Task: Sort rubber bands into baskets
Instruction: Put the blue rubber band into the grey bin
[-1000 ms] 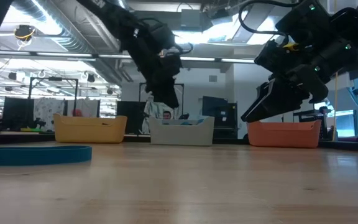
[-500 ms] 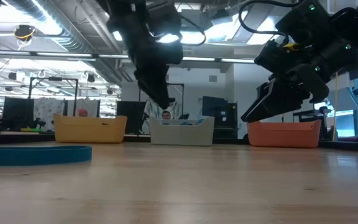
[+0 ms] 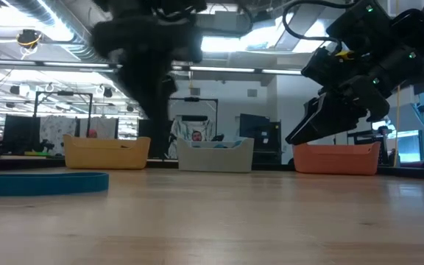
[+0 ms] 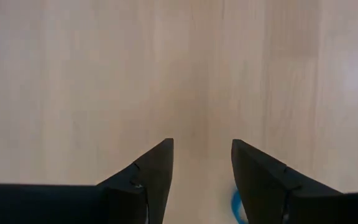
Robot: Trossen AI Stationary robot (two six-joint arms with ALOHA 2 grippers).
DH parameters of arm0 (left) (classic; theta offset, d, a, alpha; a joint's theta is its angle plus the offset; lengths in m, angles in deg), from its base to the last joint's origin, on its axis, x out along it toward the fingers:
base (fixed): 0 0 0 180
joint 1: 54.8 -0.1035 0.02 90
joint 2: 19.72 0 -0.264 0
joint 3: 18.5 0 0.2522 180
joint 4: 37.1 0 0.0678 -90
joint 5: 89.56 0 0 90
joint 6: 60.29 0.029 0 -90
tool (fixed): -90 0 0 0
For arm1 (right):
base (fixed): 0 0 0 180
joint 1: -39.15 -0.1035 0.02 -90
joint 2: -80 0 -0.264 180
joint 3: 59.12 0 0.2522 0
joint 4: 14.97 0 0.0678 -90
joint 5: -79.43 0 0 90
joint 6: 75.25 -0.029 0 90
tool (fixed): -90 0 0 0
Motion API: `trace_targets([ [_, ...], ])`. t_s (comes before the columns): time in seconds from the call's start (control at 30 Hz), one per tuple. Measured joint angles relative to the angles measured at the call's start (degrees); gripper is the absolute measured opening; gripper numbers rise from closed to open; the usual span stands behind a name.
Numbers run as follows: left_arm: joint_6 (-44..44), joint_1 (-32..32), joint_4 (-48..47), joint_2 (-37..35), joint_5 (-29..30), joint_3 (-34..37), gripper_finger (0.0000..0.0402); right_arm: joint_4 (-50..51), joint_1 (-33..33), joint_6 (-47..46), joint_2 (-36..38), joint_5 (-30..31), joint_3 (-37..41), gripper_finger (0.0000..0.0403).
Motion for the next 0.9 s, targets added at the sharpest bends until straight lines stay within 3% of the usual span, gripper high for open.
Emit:
trace_targets([
  [0.33,-7.5,7.1,0.5,0.0,0.0,8.8,0.016,-1.1,0.0,0.0,0.0,0.0,0.0,0.0183],
  [0.67,-9.4,8.2,7.0,0.0,-0.8,13.5,0.0158,-1.4,0.0,0.0,0.0,0.5,0.0,0.0183],
  [0.9,-8.8,7.5,9.3,0.0,-0.5,15.0,0.0112,-1.3,0.0,0.0,0.0,0.5,0.0,0.0183],
])
